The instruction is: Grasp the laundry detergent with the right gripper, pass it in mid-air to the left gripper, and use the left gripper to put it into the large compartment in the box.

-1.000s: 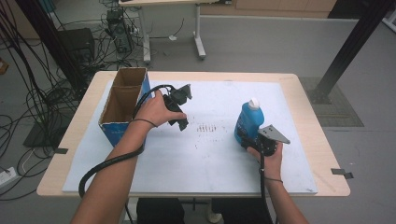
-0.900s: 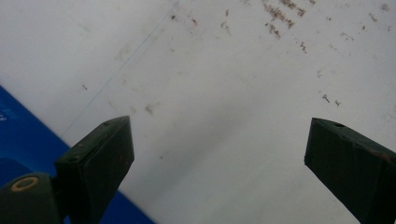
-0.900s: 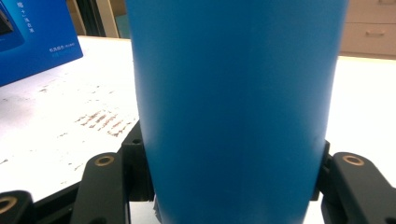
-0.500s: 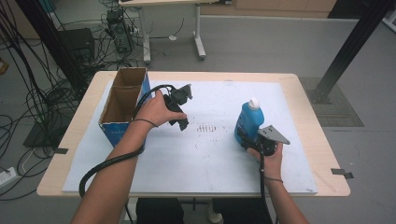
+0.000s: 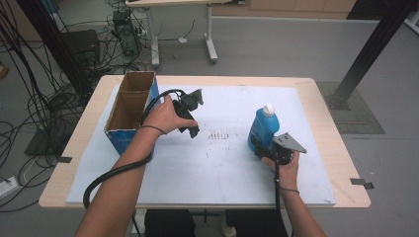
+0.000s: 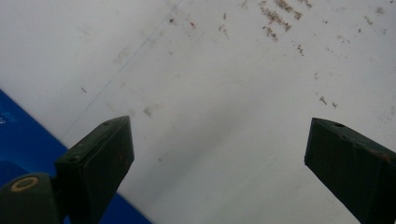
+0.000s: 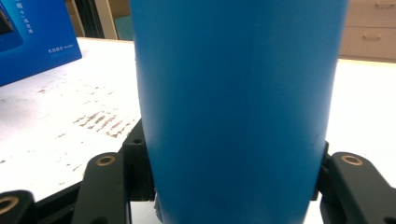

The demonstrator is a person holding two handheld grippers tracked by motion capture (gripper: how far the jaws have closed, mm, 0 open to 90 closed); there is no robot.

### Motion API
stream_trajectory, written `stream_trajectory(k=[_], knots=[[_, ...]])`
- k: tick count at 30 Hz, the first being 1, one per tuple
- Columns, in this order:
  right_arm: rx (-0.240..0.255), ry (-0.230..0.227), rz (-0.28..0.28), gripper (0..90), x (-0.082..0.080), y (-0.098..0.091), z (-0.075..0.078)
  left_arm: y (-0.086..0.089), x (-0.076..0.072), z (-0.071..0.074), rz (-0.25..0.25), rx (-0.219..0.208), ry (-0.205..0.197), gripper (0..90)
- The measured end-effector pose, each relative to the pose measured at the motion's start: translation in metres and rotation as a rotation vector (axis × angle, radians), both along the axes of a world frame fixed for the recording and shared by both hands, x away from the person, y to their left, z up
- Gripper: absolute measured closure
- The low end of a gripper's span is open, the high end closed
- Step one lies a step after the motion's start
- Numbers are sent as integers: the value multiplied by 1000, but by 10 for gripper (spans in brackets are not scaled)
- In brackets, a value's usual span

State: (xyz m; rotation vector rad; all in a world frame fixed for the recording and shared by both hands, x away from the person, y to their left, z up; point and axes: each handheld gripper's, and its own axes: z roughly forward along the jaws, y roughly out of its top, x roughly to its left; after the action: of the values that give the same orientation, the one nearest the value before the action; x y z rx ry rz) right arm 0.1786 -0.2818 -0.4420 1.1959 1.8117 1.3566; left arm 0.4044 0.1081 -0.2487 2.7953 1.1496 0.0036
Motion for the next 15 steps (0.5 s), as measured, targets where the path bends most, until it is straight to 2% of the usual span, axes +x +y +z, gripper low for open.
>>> stream_trajectory(k=[15], knots=[[-3,-4,1,405,0,0,-1,0,-1,-1,2,-1,-4,83]])
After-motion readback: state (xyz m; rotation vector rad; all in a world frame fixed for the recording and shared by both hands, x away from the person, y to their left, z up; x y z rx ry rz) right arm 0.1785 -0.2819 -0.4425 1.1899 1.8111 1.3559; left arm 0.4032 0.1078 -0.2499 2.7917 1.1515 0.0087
